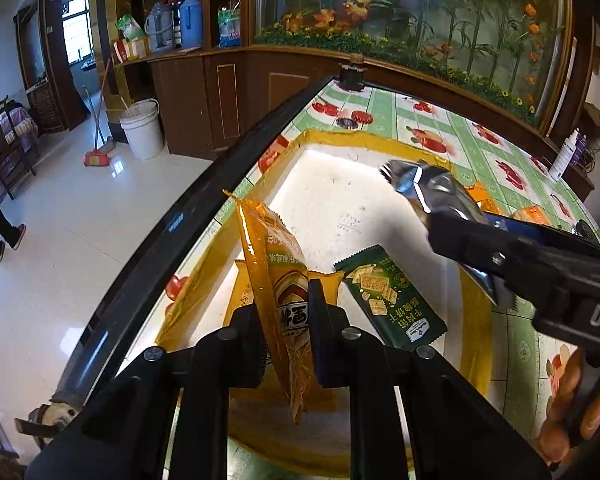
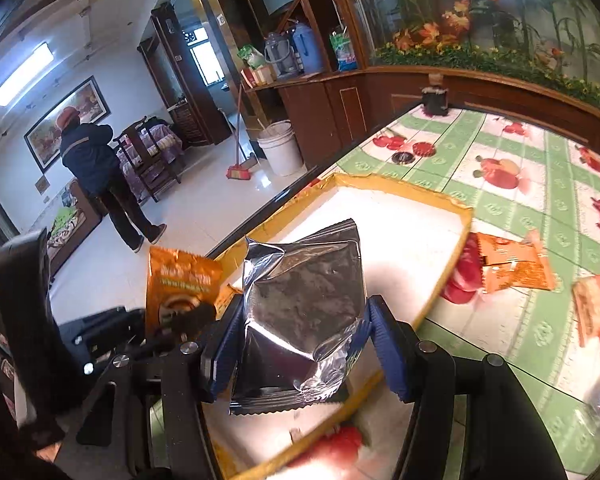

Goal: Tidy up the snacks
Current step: 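Carry the orange bag and silver pouch to the tray and release both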

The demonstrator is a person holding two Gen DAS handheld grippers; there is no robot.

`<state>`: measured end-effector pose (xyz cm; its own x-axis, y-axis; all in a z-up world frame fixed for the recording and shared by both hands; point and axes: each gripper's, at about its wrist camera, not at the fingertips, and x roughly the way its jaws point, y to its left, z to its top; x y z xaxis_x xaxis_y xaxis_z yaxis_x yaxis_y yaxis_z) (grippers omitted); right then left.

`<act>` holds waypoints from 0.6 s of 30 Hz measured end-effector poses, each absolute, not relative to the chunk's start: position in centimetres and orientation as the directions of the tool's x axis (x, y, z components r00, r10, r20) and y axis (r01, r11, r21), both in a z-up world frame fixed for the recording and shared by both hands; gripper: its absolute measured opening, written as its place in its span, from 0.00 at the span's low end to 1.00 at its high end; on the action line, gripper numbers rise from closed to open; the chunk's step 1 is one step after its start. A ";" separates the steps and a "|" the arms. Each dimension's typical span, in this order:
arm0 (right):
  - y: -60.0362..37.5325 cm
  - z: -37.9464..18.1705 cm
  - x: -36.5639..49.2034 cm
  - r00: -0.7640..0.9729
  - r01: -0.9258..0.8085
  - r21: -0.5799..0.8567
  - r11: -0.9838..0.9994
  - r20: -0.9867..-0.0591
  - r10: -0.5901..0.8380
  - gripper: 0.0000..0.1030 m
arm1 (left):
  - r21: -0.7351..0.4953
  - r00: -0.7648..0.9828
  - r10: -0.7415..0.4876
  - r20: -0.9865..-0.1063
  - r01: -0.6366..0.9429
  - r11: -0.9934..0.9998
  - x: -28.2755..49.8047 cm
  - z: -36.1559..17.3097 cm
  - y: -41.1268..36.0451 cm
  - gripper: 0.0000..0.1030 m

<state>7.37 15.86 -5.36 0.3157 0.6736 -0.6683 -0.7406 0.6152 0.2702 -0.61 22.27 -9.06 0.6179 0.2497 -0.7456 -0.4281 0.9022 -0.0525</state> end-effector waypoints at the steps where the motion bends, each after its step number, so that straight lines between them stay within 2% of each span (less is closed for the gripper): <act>1: 16.3 -5.6 7.7 0.311 -0.737 0.277 0.617 -0.671 0.673 0.59 | -0.053 0.610 0.248 -0.752 -0.432 0.900 -0.4 -9.3 22.4 0.16; 5: 17.6 -7.1 8.9 0.284 -0.727 0.296 0.619 -0.692 0.664 0.59 | -0.078 0.591 0.228 -0.774 -0.446 0.892 -0.3 -9.9 23.4 0.19; 6: 17.7 -7.3 9.0 0.277 -0.728 0.298 0.617 -0.695 0.663 0.59 | -0.083 0.587 0.226 -0.777 -0.452 0.888 -0.4 -10.0 23.6 0.24; 8: 18.0 -7.8 9.2 0.267 -0.732 0.296 0.614 -0.705 0.658 0.62 | -0.068 0.574 0.244 -0.782 -0.467 0.881 -0.5 -10.2 23.8 0.41; 9: 18.1 -8.0 9.2 0.267 -0.731 0.290 0.617 -0.711 0.650 0.62 | -0.057 0.567 0.256 -0.783 -0.475 0.878 -0.5 -10.2 23.8 0.62; 10: 18.1 -8.2 9.3 0.271 -0.729 0.281 0.624 -0.718 0.641 0.64 | -0.051 0.567 0.267 -0.779 -0.482 0.875 -0.7 -10.2 23.8 0.72; 14: 17.2 -8.0 9.5 0.299 -0.707 0.286 0.647 -0.708 0.640 0.82 | -0.052 0.570 0.280 -0.773 -0.496 0.867 -1.0 -9.8 23.8 0.73; 18: 15.0 -6.8 9.6 0.324 -0.684 0.307 0.662 -0.685 0.652 0.83 | -0.061 0.594 0.287 -0.752 -0.495 0.867 -1.5 -8.7 23.5 0.73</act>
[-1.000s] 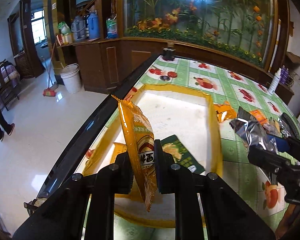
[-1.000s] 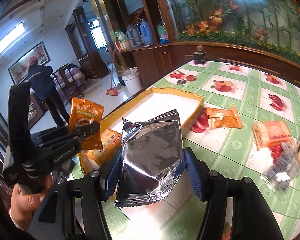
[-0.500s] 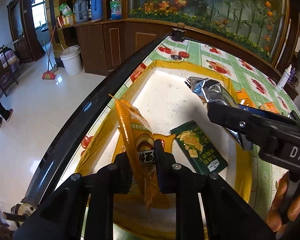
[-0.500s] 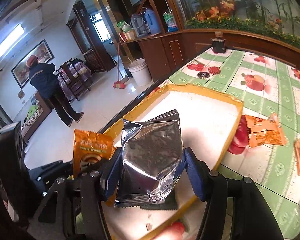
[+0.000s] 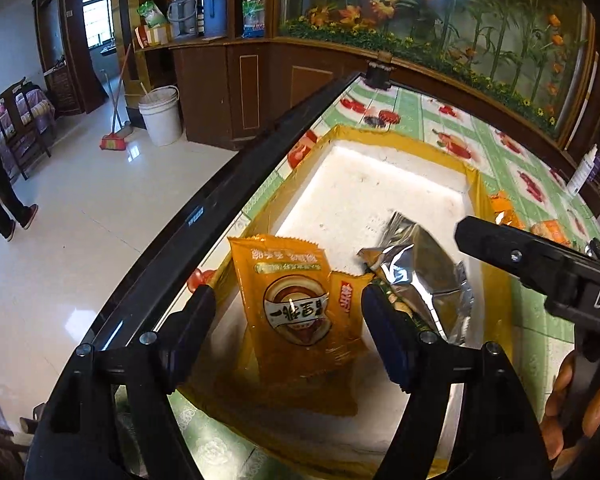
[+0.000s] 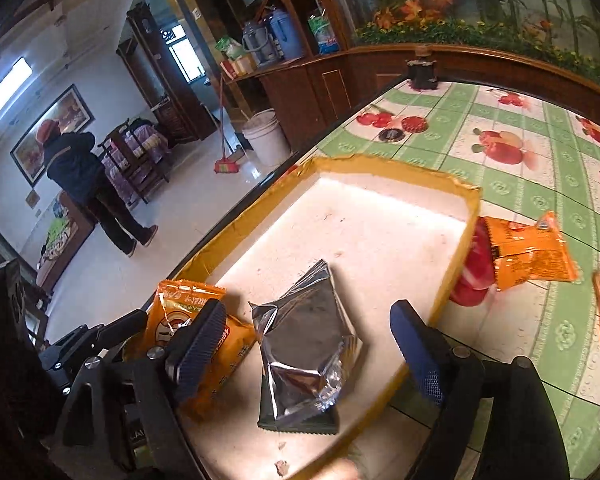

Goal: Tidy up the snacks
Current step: 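Carry the orange bag and silver pouch to the tray and release both, then grasp the clear plastic bag with the left tool while the right tool reaches the white-labelled cracker pack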

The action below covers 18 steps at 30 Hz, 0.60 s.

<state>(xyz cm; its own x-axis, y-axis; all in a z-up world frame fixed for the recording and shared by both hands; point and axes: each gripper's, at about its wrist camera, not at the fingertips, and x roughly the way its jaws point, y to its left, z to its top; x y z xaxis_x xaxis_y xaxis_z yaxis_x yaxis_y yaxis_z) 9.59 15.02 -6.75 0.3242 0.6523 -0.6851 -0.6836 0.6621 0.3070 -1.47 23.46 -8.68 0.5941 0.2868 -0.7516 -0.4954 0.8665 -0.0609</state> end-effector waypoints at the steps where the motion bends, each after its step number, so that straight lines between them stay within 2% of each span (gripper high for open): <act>1: 14.3 -6.4 9.6 0.334 -0.677 0.311 0.667 -0.678 0.655 0.83 | -0.068 0.606 0.286 -0.742 -0.492 0.868 -1.7 -8.2 23.2 0.73; 9: 5.6 -4.7 8.8 0.418 -0.593 0.354 0.723 -0.631 0.653 0.86 | -0.093 0.695 0.259 -0.670 -0.426 0.900 -2.1 -4.9 20.1 0.77; 18: -6.1 -5.8 6.6 0.522 -0.466 0.365 0.806 -0.621 0.584 0.86 | -0.059 0.722 0.188 -0.666 -0.303 0.951 -0.4 -3.4 14.2 0.77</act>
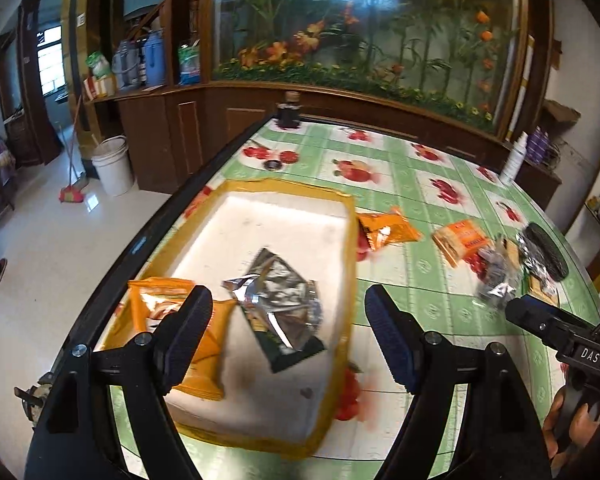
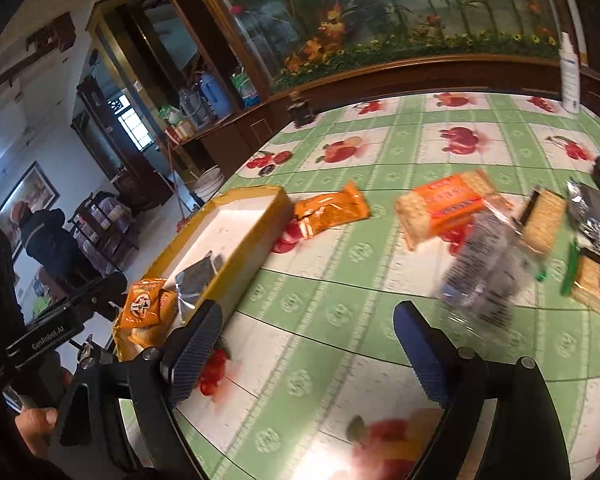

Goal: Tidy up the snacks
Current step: 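Grasp the clear plastic bag with the left tool while the right tool reaches the white-labelled cracker pack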

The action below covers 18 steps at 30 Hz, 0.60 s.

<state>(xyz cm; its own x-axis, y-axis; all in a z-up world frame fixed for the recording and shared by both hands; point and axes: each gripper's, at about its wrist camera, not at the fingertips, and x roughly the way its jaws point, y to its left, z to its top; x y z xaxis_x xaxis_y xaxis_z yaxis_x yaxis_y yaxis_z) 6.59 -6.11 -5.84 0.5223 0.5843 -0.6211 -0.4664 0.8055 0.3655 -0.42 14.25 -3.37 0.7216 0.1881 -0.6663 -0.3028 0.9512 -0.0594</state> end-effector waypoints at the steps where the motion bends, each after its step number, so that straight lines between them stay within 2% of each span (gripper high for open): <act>1: -7.5 -6.1 6.4 0.533 -0.448 0.365 0.816 -0.624 0.571 0.86 | -0.052 0.720 0.183 -0.670 -0.292 0.955 -0.2 -3.4 13.5 0.77; 12: -19.5 -8.2 6.1 0.613 -0.259 0.393 0.882 -0.639 0.465 0.87 | 0.028 0.687 0.110 -0.718 -0.130 0.991 3.1 -4.6 5.3 0.77; 18: -23.8 -9.0 6.7 0.645 -0.170 0.386 0.907 -0.652 0.398 0.87 | -0.008 0.652 -0.005 -0.758 -0.002 1.000 6.1 -6.0 0.2 0.76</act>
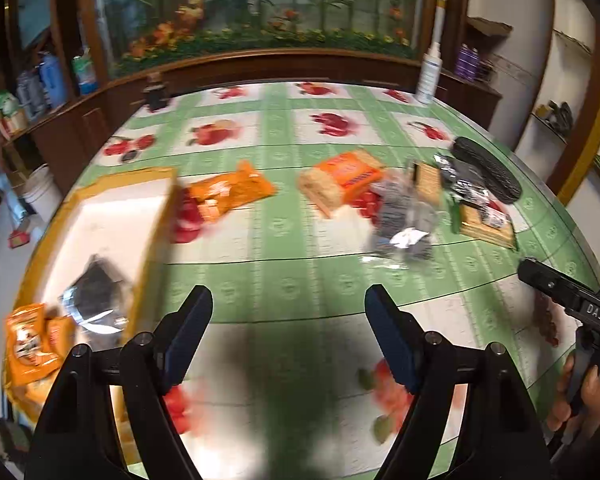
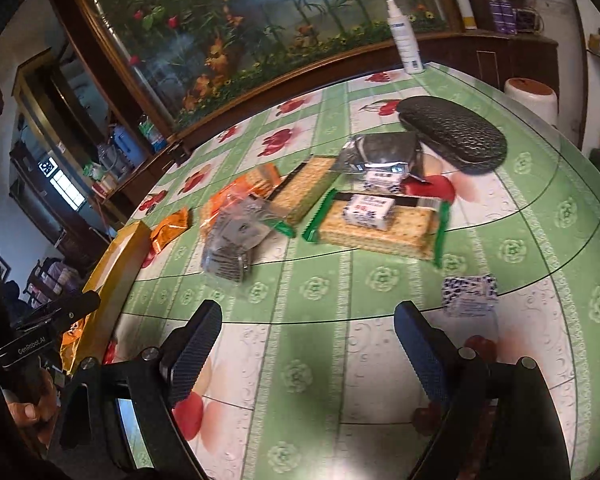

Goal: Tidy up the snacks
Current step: 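Grasp the clear plastic bag with the left tool while the right tool reaches the white-labelled cracker pack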

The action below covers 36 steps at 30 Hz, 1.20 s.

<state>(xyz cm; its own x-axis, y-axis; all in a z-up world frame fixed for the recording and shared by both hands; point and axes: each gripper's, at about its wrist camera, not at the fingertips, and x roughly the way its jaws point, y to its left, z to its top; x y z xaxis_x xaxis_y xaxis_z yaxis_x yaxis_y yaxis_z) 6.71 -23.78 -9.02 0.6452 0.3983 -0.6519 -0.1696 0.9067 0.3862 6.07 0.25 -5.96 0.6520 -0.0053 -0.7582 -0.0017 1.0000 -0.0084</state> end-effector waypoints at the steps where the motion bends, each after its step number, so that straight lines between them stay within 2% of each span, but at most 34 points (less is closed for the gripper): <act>1: -24.3 -9.1 6.9 0.649 -0.155 0.385 0.910 -0.654 0.388 0.87 | -0.014 0.649 -0.022 -0.760 0.017 1.000 6.6 -6.2 -0.7 0.76; 7: -25.7 -9.4 8.7 0.646 -0.128 0.347 0.929 -0.681 0.344 0.87 | -0.036 0.603 -0.101 -0.791 0.118 0.992 10.4 -8.2 -5.4 0.76; 10: -25.7 -9.2 9.6 0.647 -0.140 0.314 0.939 -0.689 0.327 0.87 | -0.047 0.587 -0.103 -0.803 0.111 0.993 11.9 -8.8 -5.9 0.76; 16: -25.0 -9.1 12.4 0.620 -0.192 0.238 0.952 -0.723 0.305 0.87 | -0.147 0.576 -0.169 -0.800 0.085 0.985 13.8 -8.8 -5.2 0.76; 25: -21.2 -10.3 15.7 0.583 -0.315 -0.005 0.949 -0.790 0.189 0.89 | -0.096 0.563 -0.160 -0.811 0.141 0.985 15.4 -9.5 -7.3 0.76; 36: -20.7 -9.7 17.8 0.576 -0.366 -0.052 0.929 -0.797 0.182 0.90 | -0.076 0.519 -0.155 -0.841 0.170 0.982 17.2 -11.4 -7.7 0.76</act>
